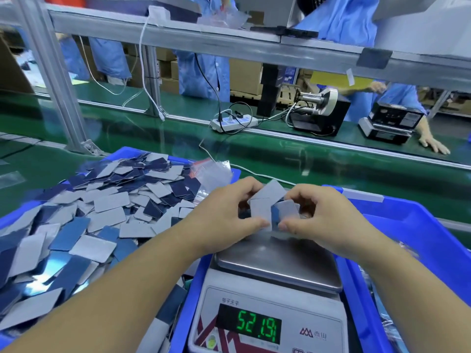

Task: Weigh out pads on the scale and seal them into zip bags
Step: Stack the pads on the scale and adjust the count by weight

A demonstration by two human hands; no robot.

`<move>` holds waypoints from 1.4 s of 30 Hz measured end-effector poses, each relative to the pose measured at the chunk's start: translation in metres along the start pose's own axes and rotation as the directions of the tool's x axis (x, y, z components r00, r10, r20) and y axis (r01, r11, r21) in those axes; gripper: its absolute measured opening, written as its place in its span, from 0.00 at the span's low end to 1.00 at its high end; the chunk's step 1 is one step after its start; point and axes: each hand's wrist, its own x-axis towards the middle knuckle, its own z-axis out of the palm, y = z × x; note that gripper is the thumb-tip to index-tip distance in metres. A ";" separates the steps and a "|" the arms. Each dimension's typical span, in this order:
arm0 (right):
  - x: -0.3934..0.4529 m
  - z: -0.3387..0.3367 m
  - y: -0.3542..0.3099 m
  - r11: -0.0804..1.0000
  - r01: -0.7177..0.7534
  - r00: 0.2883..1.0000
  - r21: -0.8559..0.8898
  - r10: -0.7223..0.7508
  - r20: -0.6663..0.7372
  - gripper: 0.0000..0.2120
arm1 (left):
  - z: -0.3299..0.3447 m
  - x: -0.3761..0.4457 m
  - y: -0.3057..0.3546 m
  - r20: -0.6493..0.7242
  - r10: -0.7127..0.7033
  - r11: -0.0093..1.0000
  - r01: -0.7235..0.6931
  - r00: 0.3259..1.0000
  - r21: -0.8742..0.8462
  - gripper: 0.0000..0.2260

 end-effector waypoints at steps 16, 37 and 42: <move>0.000 -0.004 0.001 0.997 -0.005 1.000 -0.071 0.005 0.005 0.08 | -0.003 0.000 -0.009 -0.019 0.016 1.000 -0.015 1.000 0.023 0.09; -0.002 0.006 0.000 0.997 -0.016 0.992 0.080 0.006 0.123 0.09 | 0.002 0.003 -0.009 -0.072 0.030 0.999 -0.027 0.997 0.039 0.15; -0.001 0.006 -0.001 0.992 -0.083 0.985 0.098 0.067 0.156 0.09 | 0.003 0.003 -0.010 -0.047 -0.015 1.000 0.013 0.999 -0.025 0.11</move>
